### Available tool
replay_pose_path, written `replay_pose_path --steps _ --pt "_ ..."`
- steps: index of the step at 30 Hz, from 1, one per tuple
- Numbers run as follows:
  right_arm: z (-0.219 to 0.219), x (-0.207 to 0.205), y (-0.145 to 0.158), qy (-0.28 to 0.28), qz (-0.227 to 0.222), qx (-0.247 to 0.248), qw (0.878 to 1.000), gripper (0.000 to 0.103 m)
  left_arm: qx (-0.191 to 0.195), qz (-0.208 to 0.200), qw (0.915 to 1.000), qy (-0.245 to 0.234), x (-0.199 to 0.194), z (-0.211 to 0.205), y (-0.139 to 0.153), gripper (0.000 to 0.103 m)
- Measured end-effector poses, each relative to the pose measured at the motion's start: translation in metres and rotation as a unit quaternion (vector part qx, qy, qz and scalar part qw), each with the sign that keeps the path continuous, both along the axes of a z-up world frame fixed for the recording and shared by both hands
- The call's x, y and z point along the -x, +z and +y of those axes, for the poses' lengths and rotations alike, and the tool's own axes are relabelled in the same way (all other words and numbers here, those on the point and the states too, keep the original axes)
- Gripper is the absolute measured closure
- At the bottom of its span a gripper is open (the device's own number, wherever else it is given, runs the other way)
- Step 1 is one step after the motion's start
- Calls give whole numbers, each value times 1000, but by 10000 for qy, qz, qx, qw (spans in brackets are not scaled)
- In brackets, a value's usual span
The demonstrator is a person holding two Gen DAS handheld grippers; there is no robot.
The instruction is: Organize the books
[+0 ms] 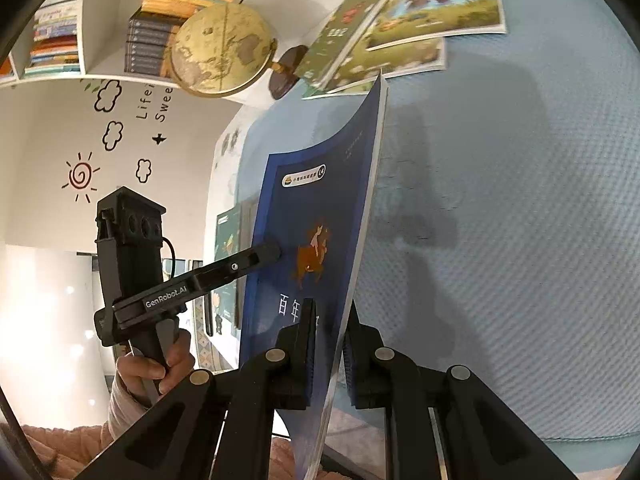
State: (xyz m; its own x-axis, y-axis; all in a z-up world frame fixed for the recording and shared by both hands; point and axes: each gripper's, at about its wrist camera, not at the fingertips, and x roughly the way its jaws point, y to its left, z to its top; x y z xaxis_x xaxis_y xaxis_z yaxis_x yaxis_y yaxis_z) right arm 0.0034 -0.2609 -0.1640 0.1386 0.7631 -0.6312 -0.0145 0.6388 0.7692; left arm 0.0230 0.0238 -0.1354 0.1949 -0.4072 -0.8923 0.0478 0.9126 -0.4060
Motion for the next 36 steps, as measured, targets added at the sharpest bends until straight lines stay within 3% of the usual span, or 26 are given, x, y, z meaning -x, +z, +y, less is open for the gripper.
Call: replay_pose_path --steps 21,36 --pt "92 9 52 291 -358 -144 9988 89 150 -393 9980 475 21 93 53 78" --pt "177 5 52 634 -254 -247 9974 87 60 -515 9956 785 27 175 64 78"
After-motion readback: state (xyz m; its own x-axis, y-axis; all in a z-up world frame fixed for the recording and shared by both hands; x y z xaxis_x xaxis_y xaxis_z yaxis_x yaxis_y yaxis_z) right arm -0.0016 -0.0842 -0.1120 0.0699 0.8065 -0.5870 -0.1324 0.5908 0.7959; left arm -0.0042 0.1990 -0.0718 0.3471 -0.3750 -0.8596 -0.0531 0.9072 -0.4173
